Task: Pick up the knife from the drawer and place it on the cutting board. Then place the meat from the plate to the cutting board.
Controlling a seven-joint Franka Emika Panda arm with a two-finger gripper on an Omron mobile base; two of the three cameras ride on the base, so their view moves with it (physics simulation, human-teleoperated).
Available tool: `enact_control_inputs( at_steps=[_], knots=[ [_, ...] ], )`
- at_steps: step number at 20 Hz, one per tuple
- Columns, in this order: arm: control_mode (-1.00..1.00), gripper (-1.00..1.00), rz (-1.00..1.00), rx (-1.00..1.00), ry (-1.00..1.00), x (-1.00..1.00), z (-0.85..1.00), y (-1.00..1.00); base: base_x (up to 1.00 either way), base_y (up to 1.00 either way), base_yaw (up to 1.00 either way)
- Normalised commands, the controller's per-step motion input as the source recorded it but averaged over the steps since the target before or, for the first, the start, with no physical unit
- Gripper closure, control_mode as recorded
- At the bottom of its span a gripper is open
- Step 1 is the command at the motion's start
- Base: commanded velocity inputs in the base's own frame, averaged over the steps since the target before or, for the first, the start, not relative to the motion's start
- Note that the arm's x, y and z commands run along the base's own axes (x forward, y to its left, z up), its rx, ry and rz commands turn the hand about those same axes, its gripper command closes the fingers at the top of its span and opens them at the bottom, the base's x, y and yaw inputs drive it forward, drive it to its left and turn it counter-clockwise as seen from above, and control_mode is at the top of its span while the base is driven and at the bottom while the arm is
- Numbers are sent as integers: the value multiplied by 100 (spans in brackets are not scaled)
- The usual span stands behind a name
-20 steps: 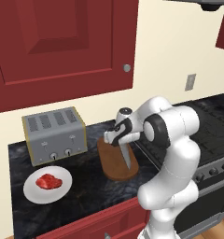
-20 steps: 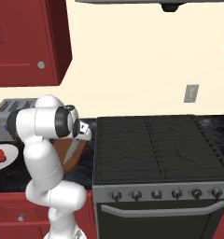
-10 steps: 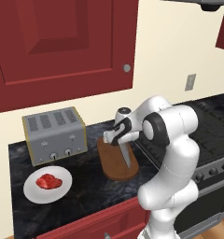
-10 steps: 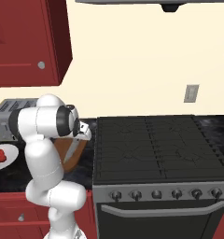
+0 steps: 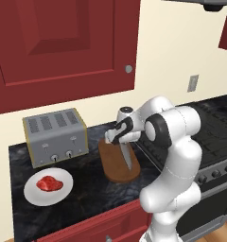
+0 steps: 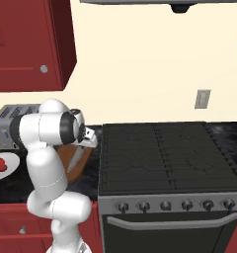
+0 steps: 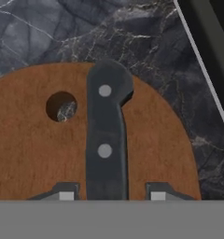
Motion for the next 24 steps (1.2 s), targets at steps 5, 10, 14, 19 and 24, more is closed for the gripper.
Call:
enact_control_inputs(
  at_steps=[5, 10, 14, 19, 24],
  knots=[
    [-100, -100, 0, 9, 0, -12, 21, -20, 0, 0, 0],
    [-100, -100, 0, 17, 0, -26, 73, -33, 0, 0, 0],
    [-100, -100, 0, 13, 0, -30, 66, -33, 0, 0, 0],
    [-100, -100, 0, 2, 2, -62, 81, -16, 0, 0, 0],
    [-100, -100, 0, 0, 7, -75, 70, 0, 0, 0, 0]
  ],
)
